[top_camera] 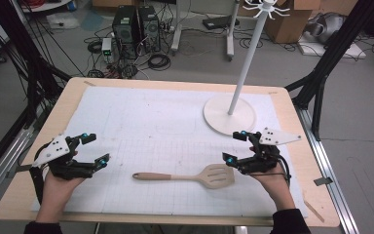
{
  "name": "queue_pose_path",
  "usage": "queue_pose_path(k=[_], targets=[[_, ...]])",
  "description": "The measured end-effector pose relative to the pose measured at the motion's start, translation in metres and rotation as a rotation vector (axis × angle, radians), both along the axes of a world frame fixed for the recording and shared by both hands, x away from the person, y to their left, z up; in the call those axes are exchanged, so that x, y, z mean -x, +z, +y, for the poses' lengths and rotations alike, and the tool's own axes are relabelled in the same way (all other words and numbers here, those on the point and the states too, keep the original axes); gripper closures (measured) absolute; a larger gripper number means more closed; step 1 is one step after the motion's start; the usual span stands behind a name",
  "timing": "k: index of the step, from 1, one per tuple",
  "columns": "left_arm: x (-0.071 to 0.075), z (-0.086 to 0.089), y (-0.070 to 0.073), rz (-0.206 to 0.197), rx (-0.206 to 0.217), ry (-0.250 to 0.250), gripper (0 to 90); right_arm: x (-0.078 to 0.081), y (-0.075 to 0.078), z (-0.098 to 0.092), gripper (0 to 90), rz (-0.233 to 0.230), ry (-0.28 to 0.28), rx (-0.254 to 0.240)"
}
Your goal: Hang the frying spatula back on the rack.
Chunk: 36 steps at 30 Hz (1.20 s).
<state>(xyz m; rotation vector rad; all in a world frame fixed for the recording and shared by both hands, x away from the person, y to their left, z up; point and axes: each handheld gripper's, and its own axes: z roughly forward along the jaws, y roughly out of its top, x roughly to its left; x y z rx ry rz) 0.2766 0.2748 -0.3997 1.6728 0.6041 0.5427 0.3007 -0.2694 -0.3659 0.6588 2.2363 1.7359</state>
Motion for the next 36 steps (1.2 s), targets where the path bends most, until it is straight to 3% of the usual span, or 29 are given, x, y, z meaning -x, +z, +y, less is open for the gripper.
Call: queue_pose_path(k=[2,5,6,13,14,17,22,25,31,34,36], targets=[[0.002,-0.001,0.001,-0.004,-0.002,-0.008,13.8,0.000,0.001,0.003,12.0,0.005,0.010,0.007],[0.004,-0.001,0.002,-0.009,-0.003,0.004,13.8,-0.005,0.001,0.018,14.6,0.014,0.059,0.068],[0.004,-0.001,0.002,-0.009,-0.003,0.004,13.9,-0.005,0.001,0.018,14.6,0.014,0.059,0.068],[0.003,0.001,0.002,-0.002,-0.001,0.000,13.9,-0.013,-0.005,0.056,16.9,0.052,0.152,0.253],[0.003,0.001,0.002,-0.002,-0.001,0.000,13.9,-0.013,-0.005,0.056,16.9,0.052,0.152,0.253],[0.004,0.000,0.004,-0.006,0.008,-0.001,13.9,-0.014,-0.008,0.074,19.3,0.051,0.201,0.337],[0.004,0.001,0.004,-0.012,0.008,0.000,13.9,-0.014,-0.011,0.095,20.2,0.056,0.262,0.420],[0.005,0.001,0.004,-0.012,0.006,0.000,13.9,-0.015,-0.014,0.105,20.0,0.066,0.283,0.470],[0.004,0.001,0.005,-0.014,0.007,0.001,13.9,-0.016,-0.022,0.117,20.3,0.120,0.315,0.522],[0.005,0.002,0.005,-0.015,0.005,0.001,13.9,-0.015,-0.029,0.128,23.3,0.128,0.340,0.617],[0.005,0.001,0.005,-0.016,0.004,0.000,13.9,-0.014,-0.030,0.130,24.8,0.129,0.349,0.635]])
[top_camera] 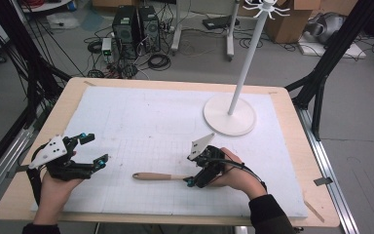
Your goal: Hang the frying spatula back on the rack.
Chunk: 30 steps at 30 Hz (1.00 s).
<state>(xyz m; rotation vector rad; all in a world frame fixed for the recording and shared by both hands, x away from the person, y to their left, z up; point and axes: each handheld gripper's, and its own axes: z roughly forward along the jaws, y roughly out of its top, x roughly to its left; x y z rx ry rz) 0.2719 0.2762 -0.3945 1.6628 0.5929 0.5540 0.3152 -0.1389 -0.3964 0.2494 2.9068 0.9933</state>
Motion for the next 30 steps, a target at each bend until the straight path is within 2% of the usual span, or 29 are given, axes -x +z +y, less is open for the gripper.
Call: queue_pose_path(k=[1,4,6,8,9,10,11,14,15,21,24,30], targets=[[0.000,0.000,0.000,0.001,0.000,-0.002,13.9,0.001,-0.002,0.004,27.0,-0.004,0.016,0.026],[0.000,0.000,0.000,0.003,0.000,-0.002,13.9,0.001,-0.003,0.008,31.7,0.002,0.026,0.048],[0.000,-0.001,0.000,0.002,-0.002,-0.003,13.9,0.000,-0.005,0.011,35.7,-0.009,0.037,0.083],[0.000,-0.001,0.000,0.002,-0.002,-0.002,13.9,0.000,-0.006,0.012,37.0,-0.006,0.042,0.089],[0.000,-0.001,0.000,0.001,-0.003,-0.004,13.9,-0.001,-0.008,0.014,41.1,-0.004,0.050,0.119],[0.000,-0.001,0.000,0.001,-0.003,-0.004,13.9,-0.001,-0.008,0.014,41.1,-0.004,0.050,0.119],[0.000,-0.001,0.000,0.002,-0.003,-0.004,13.9,-0.001,-0.012,0.016,43.3,-0.002,0.060,0.149],[0.000,-0.001,0.000,0.003,-0.002,-0.004,13.9,-0.001,-0.015,0.018,45.4,0.002,0.063,0.173],[0.000,-0.001,0.000,0.008,-0.001,-0.007,13.9,-0.001,-0.016,0.019,48.9,0.008,0.066,0.193],[-0.001,-0.002,0.000,0.005,-0.008,-0.013,13.9,-0.004,-0.018,0.025,60.6,0.031,0.074,0.221],[-0.001,-0.002,0.000,0.005,-0.006,-0.013,13.9,-0.004,-0.018,0.026,60.9,0.038,0.071,0.231],[0.000,-0.003,0.000,0.007,-0.006,-0.016,14.0,-0.005,-0.015,0.034,65.7,0.054,0.072,0.290]])
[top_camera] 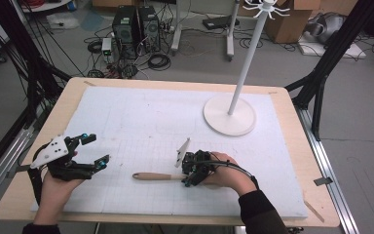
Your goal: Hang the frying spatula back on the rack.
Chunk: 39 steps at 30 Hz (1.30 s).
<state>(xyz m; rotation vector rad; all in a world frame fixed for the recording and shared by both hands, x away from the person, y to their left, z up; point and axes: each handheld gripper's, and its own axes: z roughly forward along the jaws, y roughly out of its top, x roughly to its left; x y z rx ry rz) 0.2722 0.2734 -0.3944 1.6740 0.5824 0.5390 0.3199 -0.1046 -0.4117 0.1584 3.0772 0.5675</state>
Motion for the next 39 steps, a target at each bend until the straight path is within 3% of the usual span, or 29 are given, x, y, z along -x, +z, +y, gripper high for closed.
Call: queue_pose_path(k=[9,16,21,26,27,31,33,34,35,38,39], targets=[[0.000,-0.005,0.000,0.006,-0.008,-0.014,14.1,0.001,0.004,0.018,72.6,0.005,-0.010,0.131],[0.001,-0.005,0.002,-0.001,-0.008,-0.019,14.1,0.005,0.004,0.015,78.0,-0.015,-0.012,0.108],[0.001,-0.004,0.003,-0.004,-0.006,-0.016,14.1,0.008,0.002,0.003,78.2,-0.037,-0.028,0.015],[0.001,-0.005,0.003,-0.004,-0.004,-0.018,14.1,0.009,0.004,-0.007,78.3,-0.070,-0.060,-0.045],[0.001,-0.007,0.004,-0.006,0.000,-0.023,14.2,0.009,0.009,-0.013,78.3,-0.076,-0.080,-0.089],[0.002,-0.009,0.004,-0.005,-0.001,-0.030,14.1,0.011,0.020,-0.022,78.3,-0.107,-0.106,-0.153],[0.002,-0.014,0.006,-0.011,0.003,-0.043,14.1,0.014,0.031,-0.031,78.3,-0.136,-0.140,-0.230],[0.002,-0.014,0.006,-0.011,0.003,-0.043,14.1,0.014,0.031,-0.031,78.3,-0.136,-0.140,-0.230],[0.004,-0.017,0.008,-0.016,0.018,-0.054,14.2,0.017,0.037,-0.036,78.3,-0.145,-0.158,-0.285],[0.005,-0.021,0.011,-0.018,0.021,-0.065,14.1,0.019,0.041,-0.041,78.3,-0.167,-0.175,-0.325],[0.006,-0.026,0.013,-0.022,0.028,-0.075,14.2,0.021,0.042,-0.045,78.3,-0.188,-0.195,-0.364]])
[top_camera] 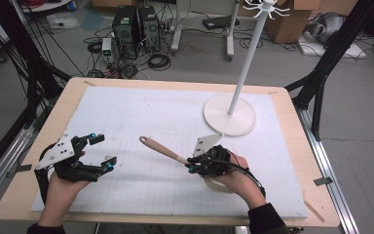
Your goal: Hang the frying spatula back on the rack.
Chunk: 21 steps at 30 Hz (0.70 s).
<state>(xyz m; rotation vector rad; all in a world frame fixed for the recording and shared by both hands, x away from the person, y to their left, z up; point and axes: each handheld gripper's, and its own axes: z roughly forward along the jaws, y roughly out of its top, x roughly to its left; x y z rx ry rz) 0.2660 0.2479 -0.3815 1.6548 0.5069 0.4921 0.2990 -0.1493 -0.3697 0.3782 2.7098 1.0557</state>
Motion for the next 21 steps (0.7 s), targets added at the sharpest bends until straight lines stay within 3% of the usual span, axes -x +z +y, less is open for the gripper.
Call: queue_pose_path(k=[5,7,8,11,16,21], targets=[[0.002,-0.010,0.004,-0.005,0.008,-0.013,14.1,0.003,0.001,-0.005,78.3,-0.035,-0.044,-0.055],[0.004,-0.018,0.007,0.007,0.014,-0.014,14.1,0.008,0.004,-0.007,78.3,-0.064,-0.071,-0.128],[0.004,-0.018,0.007,0.007,0.014,-0.014,14.1,0.008,0.004,-0.007,78.3,-0.064,-0.071,-0.128],[0.005,-0.034,0.013,0.019,0.023,-0.020,14.1,0.013,0.006,-0.008,78.2,-0.099,-0.095,-0.199],[0.005,-0.052,0.018,0.030,0.054,-0.036,14.1,0.021,0.006,-0.002,78.2,-0.148,-0.107,-0.241],[0.003,-0.074,0.022,0.039,0.081,-0.056,14.1,0.025,0.004,0.002,78.2,-0.161,-0.121,-0.274]])
